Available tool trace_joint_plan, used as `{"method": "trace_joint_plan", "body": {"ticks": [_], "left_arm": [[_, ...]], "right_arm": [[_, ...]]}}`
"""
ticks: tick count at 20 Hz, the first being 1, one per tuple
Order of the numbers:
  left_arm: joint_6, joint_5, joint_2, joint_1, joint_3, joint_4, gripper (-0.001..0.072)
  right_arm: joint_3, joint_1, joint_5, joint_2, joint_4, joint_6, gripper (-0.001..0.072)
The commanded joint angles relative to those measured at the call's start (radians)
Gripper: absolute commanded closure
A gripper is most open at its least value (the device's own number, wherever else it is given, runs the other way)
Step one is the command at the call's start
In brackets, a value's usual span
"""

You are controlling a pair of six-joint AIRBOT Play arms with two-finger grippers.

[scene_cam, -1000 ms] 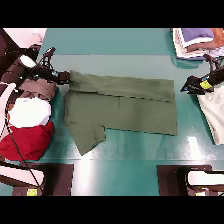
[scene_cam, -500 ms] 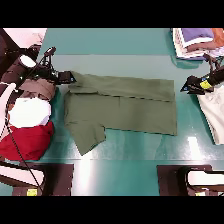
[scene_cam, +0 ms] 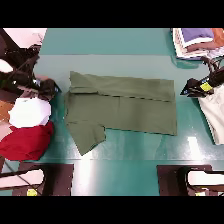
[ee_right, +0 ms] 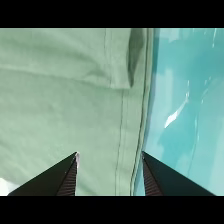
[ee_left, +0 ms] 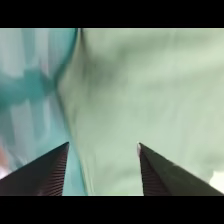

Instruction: Fold the shirts.

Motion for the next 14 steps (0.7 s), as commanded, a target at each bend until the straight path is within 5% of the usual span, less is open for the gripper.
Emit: {"method": "trace_joint_plan", "body": {"ticks": [1, 6, 14], "left_arm": [[-0.02, -0.014, 0.199, 0.033, -0.299, -0.02, 0.0212], [-0.024, 0.079, 0.385, 0.033, -0.661, -0.085, 0.0212], [-0.025, 0.187, 0.387, -0.115, -0.785, -0.146, 0.0213]], "right_arm": [[0.001, 0.0, 0.048, 0.0, 0.003, -0.015, 0.0262], [0.0, 0.0, 0.061, 0.02, 0.07, -0.021, 0.0282], [0.0, -0.018, 0.043, 0.126, 0.072, -0.02, 0.0282]]}}
